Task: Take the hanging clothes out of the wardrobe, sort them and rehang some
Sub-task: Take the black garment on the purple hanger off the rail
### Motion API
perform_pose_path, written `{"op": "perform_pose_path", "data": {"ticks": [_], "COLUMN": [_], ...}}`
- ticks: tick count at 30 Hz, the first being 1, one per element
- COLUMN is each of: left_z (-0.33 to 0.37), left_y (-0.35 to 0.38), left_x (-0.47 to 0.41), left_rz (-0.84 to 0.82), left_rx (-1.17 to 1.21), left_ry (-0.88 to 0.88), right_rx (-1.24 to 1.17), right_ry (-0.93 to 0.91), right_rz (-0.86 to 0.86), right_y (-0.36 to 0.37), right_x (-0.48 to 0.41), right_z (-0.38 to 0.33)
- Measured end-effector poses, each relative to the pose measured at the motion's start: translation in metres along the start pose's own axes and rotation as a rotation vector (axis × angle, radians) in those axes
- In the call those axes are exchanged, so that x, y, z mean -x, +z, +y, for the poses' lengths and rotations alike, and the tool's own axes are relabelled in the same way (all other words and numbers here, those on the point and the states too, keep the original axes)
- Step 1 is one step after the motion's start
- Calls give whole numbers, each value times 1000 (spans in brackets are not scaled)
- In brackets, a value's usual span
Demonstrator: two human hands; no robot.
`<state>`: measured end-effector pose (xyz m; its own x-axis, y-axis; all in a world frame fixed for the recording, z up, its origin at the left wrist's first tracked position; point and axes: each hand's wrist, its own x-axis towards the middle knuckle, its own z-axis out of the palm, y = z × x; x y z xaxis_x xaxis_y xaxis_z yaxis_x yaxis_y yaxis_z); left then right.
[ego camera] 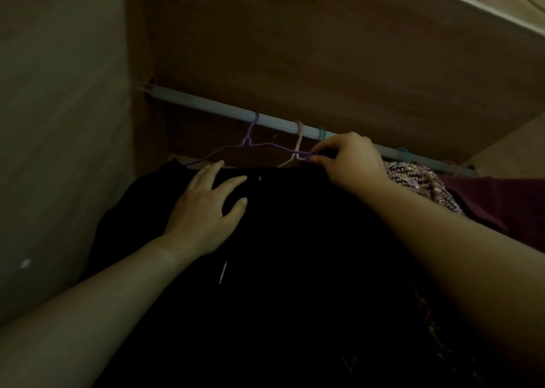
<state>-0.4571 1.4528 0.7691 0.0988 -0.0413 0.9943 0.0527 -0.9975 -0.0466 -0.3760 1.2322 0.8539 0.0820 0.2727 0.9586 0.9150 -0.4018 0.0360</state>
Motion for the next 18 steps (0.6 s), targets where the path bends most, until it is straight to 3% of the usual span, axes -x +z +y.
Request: {"op": "perform_pose_path", "data": {"ticks": [9,14,18], "left_z": [-7,-4,-6], "left_y": [-33,-44,-48], "left_x": [-8,33,80], "left_rz": [51,134,25], "left_rx": [-3,-80,-194], "left_ry": [-68,-54,-57], "right_rx": [15,65,-16], "right_ry": [38,-20,-68], "right_rz": [101,173,263], "right_y": [-24,1,11], "right_x": [-6,62,128], "right_z": [-6,6,16]}}
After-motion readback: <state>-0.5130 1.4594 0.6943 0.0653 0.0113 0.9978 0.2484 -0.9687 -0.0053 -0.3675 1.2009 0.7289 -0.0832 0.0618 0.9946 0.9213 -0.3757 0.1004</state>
